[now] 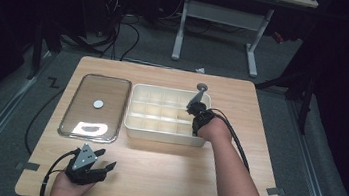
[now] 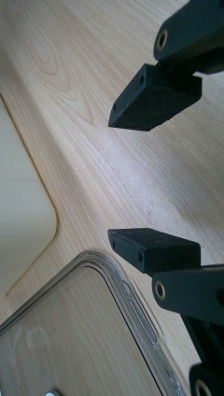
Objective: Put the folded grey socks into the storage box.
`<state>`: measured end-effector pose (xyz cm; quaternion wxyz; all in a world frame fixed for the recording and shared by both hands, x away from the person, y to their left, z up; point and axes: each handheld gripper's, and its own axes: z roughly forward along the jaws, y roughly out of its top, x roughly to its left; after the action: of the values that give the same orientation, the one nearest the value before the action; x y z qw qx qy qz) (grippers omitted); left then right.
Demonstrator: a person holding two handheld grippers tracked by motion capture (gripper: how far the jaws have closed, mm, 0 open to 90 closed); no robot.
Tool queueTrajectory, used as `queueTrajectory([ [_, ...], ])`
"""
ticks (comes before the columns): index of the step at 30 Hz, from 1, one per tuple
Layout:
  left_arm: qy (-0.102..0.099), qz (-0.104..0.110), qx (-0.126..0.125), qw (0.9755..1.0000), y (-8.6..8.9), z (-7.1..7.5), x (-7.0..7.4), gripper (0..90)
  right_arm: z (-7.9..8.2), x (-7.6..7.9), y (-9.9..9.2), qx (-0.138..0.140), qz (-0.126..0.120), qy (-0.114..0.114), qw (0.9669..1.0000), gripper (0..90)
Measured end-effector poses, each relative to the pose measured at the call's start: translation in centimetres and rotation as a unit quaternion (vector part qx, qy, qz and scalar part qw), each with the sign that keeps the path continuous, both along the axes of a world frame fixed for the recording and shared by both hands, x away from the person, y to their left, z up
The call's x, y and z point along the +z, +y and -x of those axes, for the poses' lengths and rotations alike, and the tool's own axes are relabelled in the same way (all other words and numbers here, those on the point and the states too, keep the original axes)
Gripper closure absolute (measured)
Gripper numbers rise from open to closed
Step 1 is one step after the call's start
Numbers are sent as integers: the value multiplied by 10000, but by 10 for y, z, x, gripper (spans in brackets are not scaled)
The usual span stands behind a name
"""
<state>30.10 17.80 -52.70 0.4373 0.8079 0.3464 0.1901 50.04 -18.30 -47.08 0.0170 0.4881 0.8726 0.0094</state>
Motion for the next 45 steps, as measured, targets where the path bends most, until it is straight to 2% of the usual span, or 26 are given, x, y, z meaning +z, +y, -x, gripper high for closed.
queueTrajectory([
  [7,-9,-17,0,10000,0,0,0,399,2,0,-2,-34,-104,-79,9999,900],
  [14,-26,-39,21,10000,2,-1,1,398,5,4,-4,61,-85,-171,9998,896],
  [16,-22,-19,31,10000,2,0,1,399,5,7,-4,16,-90,-162,9998,891],
  [17,-17,-20,38,10000,2,0,1,398,5,7,-4,87,-91,-184,9998,886],
  [19,-20,-5,33,10000,2,0,1,398,7,11,-3,-57,-67,-160,9998,874],
  [21,-22,-3,30,10000,2,0,1,398,7,13,-5,29,-62,-186,9998,862],
  [25,-14,-25,13,10000,2,0,1,398,9,26,-9,33,-216,-346,9992,820],
  [26,-10,-32,10,10000,2,0,1,398,11,30,-8,-38,-269,-393,9989,808],
  [28,-10,-33,9,10000,1,0,0,398,12,35,-9,43,-349,-517,9980,780],
  [30,-1,-48,4,10000,1,-1,0,398,14,38,-9,-36,-351,-615,9975,751],
  [31,-4,-62,-2,10000,1,-1,0,398,15,39,-9,30,-346,-682,9971,740],
  [35,3,-61,-9,10000,0,-1,-1,398,21,44,-8,57,-543,-831,9950,683],
  [37,12,-58,-23,10000,1,0,0,399,27,47,-7,87,-617,-1001,9930,655],
  [42,-7,-21,-23,10000,1,1,1,399,43,57,-15,-28,-905,-1487,9847,554],
  [44,-8,-40,-20,10000,0,1,1,399,49,58,-19,-130,-984,-1558,9828,527],
  [45,-5,-43,-23,10000,0,1,0,399,52,59,-22,-71,-1051,-1644,9808,526],
])
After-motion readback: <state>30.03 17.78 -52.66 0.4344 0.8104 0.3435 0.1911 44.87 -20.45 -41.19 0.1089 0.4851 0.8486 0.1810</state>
